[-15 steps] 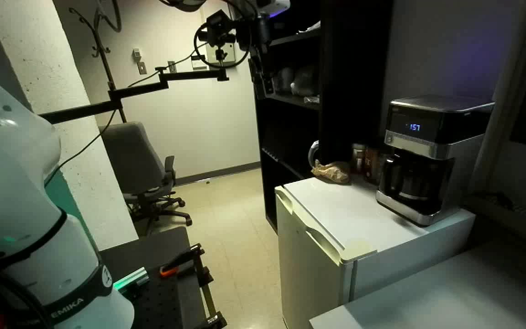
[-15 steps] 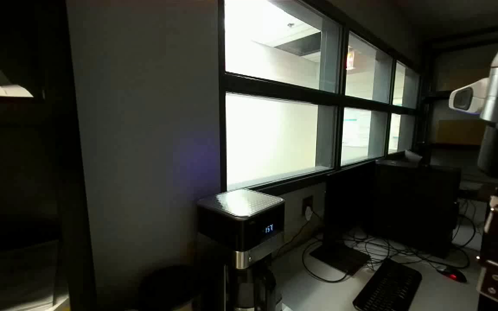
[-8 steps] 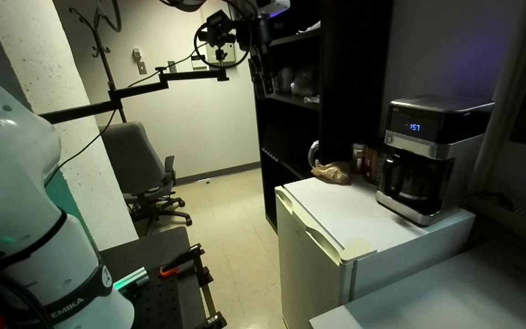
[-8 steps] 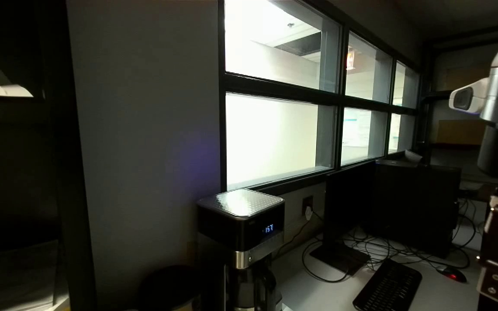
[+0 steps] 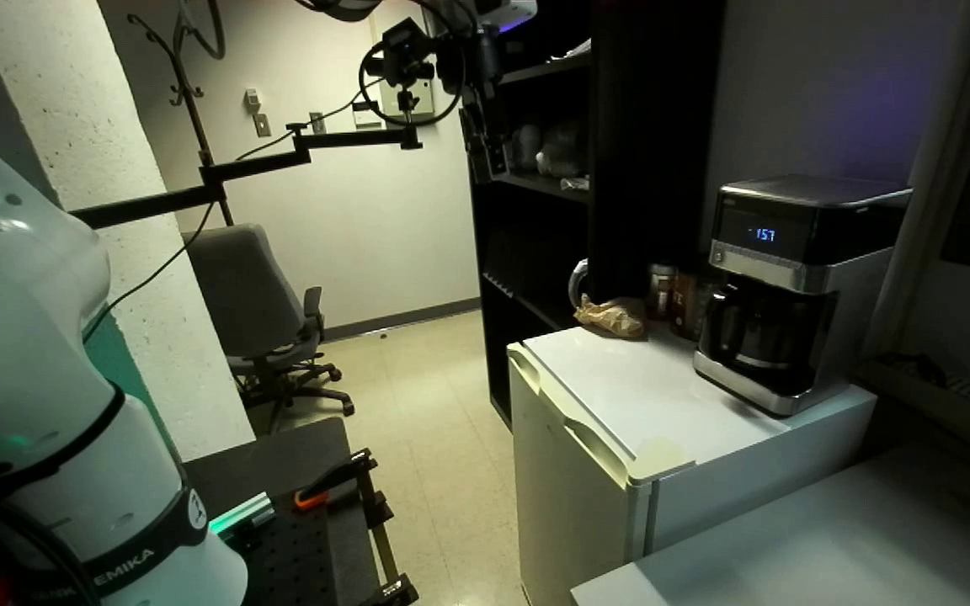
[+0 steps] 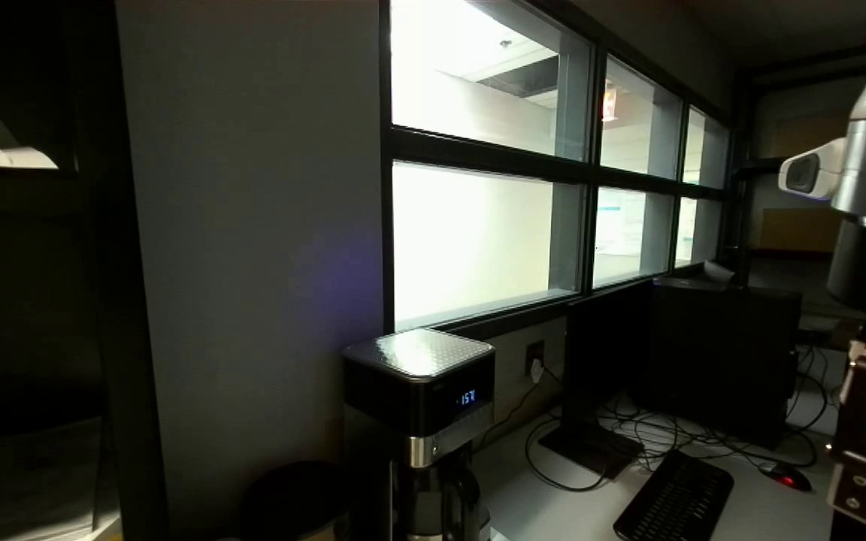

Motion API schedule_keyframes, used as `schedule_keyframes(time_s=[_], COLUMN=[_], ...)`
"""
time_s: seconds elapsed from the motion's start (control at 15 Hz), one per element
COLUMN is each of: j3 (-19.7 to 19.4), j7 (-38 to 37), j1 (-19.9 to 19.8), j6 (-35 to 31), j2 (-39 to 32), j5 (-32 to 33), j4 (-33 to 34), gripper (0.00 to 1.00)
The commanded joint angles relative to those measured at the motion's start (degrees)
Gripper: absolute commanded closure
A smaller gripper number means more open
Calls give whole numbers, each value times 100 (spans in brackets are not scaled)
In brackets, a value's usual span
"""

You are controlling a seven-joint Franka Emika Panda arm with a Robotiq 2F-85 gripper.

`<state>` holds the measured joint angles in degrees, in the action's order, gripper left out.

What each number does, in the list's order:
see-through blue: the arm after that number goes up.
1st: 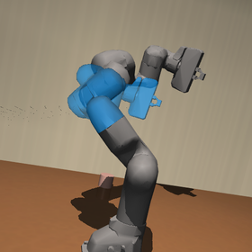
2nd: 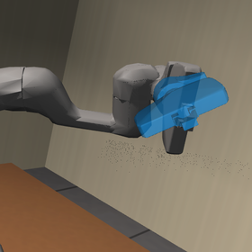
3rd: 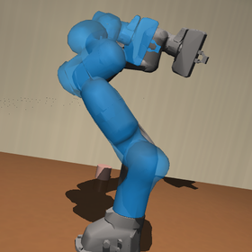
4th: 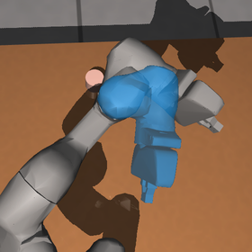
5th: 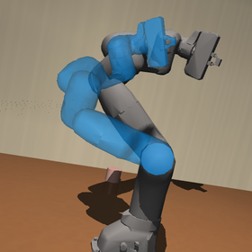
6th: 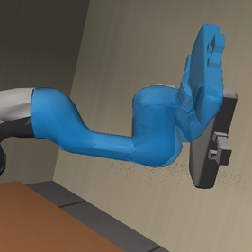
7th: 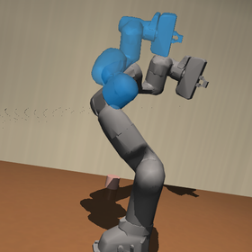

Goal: Push the round circular button on the far right of the coffee machine

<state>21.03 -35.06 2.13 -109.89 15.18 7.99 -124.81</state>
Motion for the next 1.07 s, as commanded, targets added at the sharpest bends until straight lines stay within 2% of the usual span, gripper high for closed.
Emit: schedule_keyframes(time_s=[0.0, 0.27, 0.33, 0.4, 0.47, 1.0], j3=[-266, -526, -604, -673, -746, -1367], j7=[88, 356, 474, 538, 621, 943], j1=[93, 98, 132, 162, 206, 743], j6=[78, 139, 137, 111, 135, -189], j2=[-495, -1338, -1541, -1782, -2001, -3508], j5=[398, 1055, 1170, 1355, 1495, 2522], j4=[298, 808, 933, 1096, 1247, 2564], gripper=[0, 0, 25, 26, 32, 94])
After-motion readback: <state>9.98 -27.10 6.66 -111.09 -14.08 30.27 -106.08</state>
